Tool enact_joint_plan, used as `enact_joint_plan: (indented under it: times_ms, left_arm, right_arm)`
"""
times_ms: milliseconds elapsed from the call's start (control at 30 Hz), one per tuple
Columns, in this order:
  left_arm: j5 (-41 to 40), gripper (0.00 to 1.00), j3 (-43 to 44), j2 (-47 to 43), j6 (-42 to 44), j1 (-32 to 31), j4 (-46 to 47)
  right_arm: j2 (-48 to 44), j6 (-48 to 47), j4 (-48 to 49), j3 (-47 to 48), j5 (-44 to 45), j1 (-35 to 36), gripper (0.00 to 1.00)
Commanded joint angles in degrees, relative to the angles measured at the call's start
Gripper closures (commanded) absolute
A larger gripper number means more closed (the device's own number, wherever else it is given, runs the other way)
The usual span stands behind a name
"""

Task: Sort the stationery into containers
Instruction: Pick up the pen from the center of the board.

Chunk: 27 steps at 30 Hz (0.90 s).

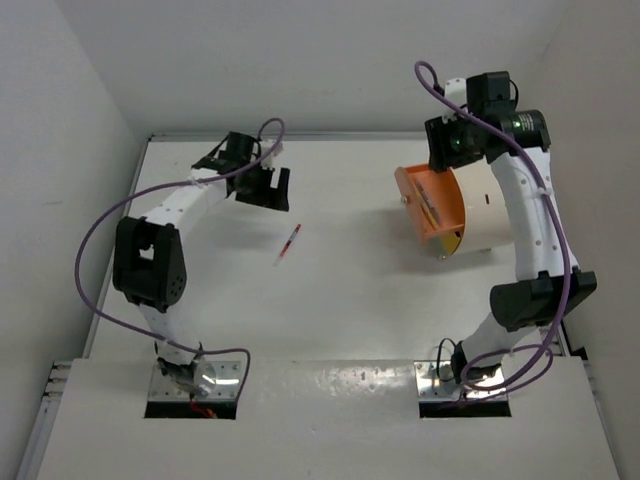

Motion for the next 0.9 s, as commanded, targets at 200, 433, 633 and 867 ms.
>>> enact_joint_plan:
  times_ms: [200, 433, 633, 867]
  left_arm:
    - [-16.2, 0.18, -0.4, 8.0, 4.4, -9.5, -5.1]
    - [-20.8, 0.30, -1.4, 12.8, 3.7, -11.8, -5.0]
    - [-22.8, 0.52, -1.4, 15.4, 3.4, -13.0, -3.5]
    - [-25.0, 0.62, -2.3, 18.0, 3.1, -14.8, -2.1]
  right_arm:
    - [-7.0, 4.8, 0.5, 5.6, -3.3, 0.6, 0.49]
    - [-7.9, 4.7, 0.4, 4.1, -3.2, 0.7, 0.49]
    - [-7.8, 4.7, 0.7, 3.2, -3.2, 0.6, 0.49]
    - [-7.9, 4.6, 0.6, 3.1, -3.2, 0.6, 0.49]
